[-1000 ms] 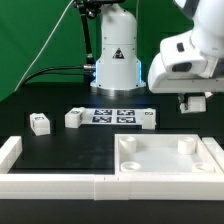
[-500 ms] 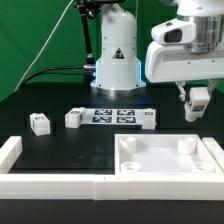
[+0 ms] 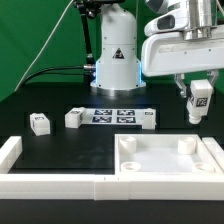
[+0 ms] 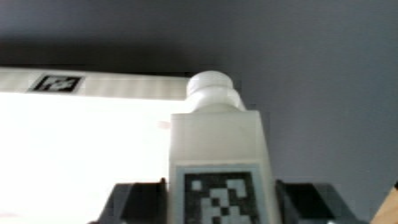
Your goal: Assemble one leg
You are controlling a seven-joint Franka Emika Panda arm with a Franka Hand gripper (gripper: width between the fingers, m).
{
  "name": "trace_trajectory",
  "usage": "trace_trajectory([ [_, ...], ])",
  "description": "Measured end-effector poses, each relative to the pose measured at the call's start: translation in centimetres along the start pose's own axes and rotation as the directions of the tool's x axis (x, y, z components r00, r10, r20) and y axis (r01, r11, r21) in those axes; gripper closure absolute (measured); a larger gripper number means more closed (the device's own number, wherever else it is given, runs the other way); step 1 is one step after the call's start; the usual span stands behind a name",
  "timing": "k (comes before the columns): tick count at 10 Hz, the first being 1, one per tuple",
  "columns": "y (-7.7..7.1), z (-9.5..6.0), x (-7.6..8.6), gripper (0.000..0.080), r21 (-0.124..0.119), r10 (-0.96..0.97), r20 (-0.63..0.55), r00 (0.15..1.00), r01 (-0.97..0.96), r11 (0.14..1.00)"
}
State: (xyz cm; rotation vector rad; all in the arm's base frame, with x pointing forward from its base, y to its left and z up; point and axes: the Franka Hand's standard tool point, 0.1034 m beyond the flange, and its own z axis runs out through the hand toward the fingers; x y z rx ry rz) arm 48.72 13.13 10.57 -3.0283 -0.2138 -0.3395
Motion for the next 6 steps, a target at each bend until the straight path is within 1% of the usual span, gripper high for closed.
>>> trace_trajectory([
  [1,-0.2,0.1,-0.3,0.0509,0.001,-0.005,0.004,1.0,0.005,1.0],
  [3,-0.2,0.1,-0.3,0.0509,0.001,-0.006,0.004,1.0,0.006,1.0],
  [4,0.1,0.1,-0.1,0.0509,-0.001,-0.03,0.003,1.0,0.03,1.0],
  [5,0.9,-0.1,0.8,0.0509,-0.004,-0.043,-0.009,0.999,0.043,0.999],
  [6,0.9,-0.1,1.8,0.0509,-0.003,-0.04,-0.021,0.999,0.04,0.999],
])
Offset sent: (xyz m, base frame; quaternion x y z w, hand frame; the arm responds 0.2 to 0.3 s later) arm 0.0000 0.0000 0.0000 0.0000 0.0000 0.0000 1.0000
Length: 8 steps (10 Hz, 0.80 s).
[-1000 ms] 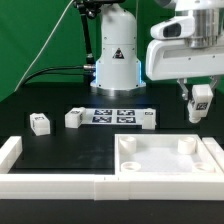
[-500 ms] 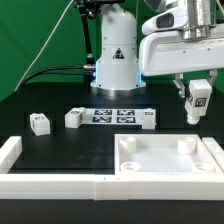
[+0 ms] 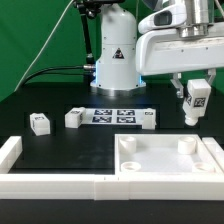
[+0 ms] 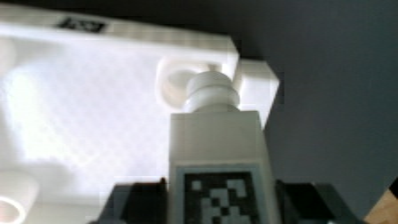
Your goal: Assemble one leg
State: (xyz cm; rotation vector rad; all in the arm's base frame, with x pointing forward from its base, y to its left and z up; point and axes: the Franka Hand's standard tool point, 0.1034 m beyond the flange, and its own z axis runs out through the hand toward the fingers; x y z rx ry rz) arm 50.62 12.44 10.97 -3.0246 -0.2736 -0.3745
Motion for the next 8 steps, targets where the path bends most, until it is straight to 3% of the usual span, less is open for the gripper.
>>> trace_trajectory([
  [3,0.0,2.0,5.2,0.0509,0.015,-0.009,-0.039,0.999,0.01,1.0],
  [5,1.4,3.0,8.4,0.0509,0.011,-0.064,-0.067,0.996,0.065,0.998],
  [8,1.3,3.1,8.3,0.0509,0.013,-0.062,-0.067,0.996,0.063,0.998],
])
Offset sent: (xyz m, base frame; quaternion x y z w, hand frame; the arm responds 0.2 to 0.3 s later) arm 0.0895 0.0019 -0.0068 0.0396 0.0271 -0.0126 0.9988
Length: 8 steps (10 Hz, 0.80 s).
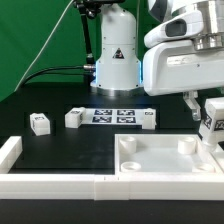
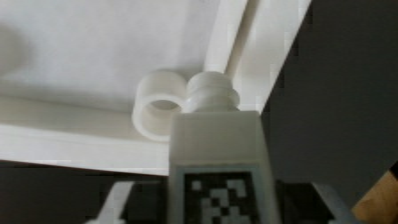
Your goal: Assemble one leg
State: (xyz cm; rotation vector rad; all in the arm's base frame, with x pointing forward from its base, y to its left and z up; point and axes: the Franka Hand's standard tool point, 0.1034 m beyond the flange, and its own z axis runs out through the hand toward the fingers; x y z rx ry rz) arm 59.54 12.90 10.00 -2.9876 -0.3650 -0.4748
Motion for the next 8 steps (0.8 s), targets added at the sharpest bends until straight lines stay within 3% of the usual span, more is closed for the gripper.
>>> trace_trajectory([
  [2,0.0,0.0,0.0,0.0509,0.0,0.0,0.001,1.0,0.0,1.0],
  [6,2.2,0.3,1.2,0.0509,-0.026,-0.035,-0.08,0.996,0.033,0.999],
  [8,2.6,0.5,1.0,0.0509,-0.035,-0.045,-0.102,0.994,0.041,0.999],
])
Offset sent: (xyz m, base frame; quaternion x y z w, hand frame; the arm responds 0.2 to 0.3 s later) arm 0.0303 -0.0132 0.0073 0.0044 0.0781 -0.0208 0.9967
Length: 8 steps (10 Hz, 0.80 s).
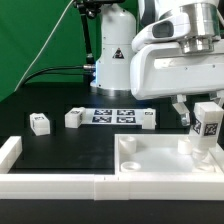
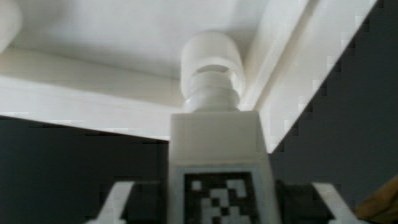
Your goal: Assemble one leg
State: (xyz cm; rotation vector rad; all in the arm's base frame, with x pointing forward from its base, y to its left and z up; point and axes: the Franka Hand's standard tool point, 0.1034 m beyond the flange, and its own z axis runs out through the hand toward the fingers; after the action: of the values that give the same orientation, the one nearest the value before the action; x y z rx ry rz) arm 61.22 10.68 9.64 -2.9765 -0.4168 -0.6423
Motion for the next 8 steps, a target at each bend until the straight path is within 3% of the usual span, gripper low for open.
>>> trace_trajectory([
  [4,-0.2,0.4,0.2,0.0509,-0.013,-0.005,-0.076,0.997,0.004,1.0],
  [8,-0.3,1.3,-0.4,0.0509,-0.009,-0.005,-0.059,0.998,0.005,1.0],
])
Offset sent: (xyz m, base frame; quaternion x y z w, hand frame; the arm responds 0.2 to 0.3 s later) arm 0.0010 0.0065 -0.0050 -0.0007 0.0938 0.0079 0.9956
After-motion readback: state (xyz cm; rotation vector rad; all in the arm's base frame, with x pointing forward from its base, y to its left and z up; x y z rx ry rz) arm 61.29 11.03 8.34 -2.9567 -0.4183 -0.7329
